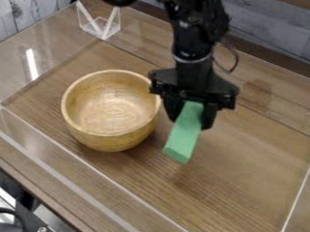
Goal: Move green object from inside the wooden bowl to the table next to it
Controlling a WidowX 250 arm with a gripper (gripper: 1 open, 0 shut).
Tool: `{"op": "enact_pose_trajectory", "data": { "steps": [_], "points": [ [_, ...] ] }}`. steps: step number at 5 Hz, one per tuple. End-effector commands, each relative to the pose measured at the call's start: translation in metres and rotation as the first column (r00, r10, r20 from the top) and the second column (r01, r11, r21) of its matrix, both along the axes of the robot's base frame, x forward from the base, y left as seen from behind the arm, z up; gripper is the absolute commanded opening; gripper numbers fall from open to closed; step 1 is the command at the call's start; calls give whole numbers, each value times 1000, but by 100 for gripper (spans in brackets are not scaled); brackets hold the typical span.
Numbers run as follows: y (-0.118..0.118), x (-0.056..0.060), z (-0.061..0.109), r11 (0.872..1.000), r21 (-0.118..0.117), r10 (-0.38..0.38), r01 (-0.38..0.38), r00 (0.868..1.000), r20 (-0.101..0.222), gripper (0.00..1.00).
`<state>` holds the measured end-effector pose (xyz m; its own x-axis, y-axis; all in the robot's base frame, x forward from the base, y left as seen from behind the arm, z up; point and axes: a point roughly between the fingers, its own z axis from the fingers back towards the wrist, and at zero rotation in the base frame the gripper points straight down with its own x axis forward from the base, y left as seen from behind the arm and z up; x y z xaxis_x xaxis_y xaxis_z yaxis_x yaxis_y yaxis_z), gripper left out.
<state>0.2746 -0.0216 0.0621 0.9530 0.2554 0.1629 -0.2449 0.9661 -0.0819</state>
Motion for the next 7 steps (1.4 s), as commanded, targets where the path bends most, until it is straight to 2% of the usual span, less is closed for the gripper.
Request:
{"op": "enact_pose_trajectory", "data": {
  "steps": [1, 3, 5, 7],
  "points": [
    [-4, 11, -1, 998, 1, -56, 56, 998, 32, 0],
    [-15, 19, -6, 988, -2, -155, 155, 987, 35, 0],
    [-14, 36, 9, 982, 1, -188, 188, 982, 31, 0],
    [-12, 39, 13, 985, 6, -175, 175, 984, 20, 0]
  ]
}}
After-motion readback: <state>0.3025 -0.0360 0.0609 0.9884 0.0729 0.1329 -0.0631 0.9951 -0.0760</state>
